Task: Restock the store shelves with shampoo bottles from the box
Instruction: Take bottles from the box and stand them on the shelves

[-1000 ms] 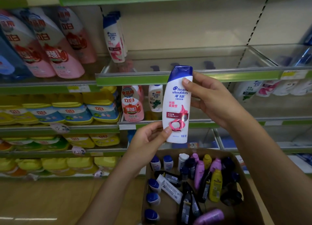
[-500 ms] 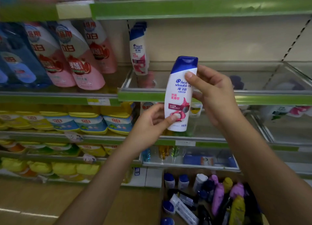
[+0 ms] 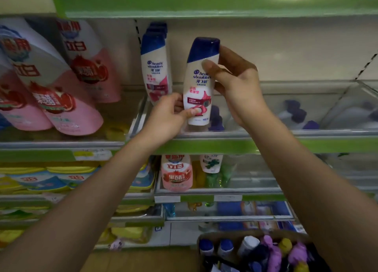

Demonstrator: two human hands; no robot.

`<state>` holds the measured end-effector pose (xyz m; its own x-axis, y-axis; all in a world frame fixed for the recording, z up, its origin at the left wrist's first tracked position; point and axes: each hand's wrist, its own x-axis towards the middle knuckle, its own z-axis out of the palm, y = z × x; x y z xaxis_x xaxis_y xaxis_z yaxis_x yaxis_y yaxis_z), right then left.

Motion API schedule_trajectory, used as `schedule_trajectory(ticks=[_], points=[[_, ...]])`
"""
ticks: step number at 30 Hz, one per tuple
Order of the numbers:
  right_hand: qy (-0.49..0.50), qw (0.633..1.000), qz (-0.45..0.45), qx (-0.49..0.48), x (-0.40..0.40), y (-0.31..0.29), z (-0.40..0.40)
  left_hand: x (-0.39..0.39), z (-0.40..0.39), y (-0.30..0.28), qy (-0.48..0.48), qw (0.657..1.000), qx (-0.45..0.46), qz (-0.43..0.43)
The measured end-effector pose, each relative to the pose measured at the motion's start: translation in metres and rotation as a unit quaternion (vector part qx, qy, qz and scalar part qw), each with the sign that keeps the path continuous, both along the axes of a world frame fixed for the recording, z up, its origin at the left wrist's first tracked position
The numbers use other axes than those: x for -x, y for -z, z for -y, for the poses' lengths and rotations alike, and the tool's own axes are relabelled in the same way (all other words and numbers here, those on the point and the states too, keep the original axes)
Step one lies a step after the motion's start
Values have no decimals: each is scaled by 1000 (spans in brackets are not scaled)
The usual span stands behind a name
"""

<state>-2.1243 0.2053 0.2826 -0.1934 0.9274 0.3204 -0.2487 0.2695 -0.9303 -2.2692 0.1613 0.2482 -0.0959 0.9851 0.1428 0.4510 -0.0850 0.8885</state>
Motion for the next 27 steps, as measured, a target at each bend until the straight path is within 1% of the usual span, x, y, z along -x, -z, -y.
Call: schedule_trajectory(ticks=[5,8,12,17,20,22,27], points=[[15,1000,-3,-18,6,14,-23,-3,-21,6,-14,1000,-1,15],[8,1000,-10,-24,12,17,-34,-5,-31,9,-31,999,-6,19],[-7,999,-7,-40,14,18,-48,-7,-42,13,-48,999,2,-4],[-1,999,14,-43,17,19,-67,-13,-68,21,-108,994,7,-32],[-5,999,14,-50,18,20,-79,-19,-81,26,-115,992,1,-60],[-12,998,10,-56,19,21,-87,-23,-90,27,-138,986,0,-89],[-15,997,18,-68,23,24,-105,-26,-109,25,-191,975,3,-113]])
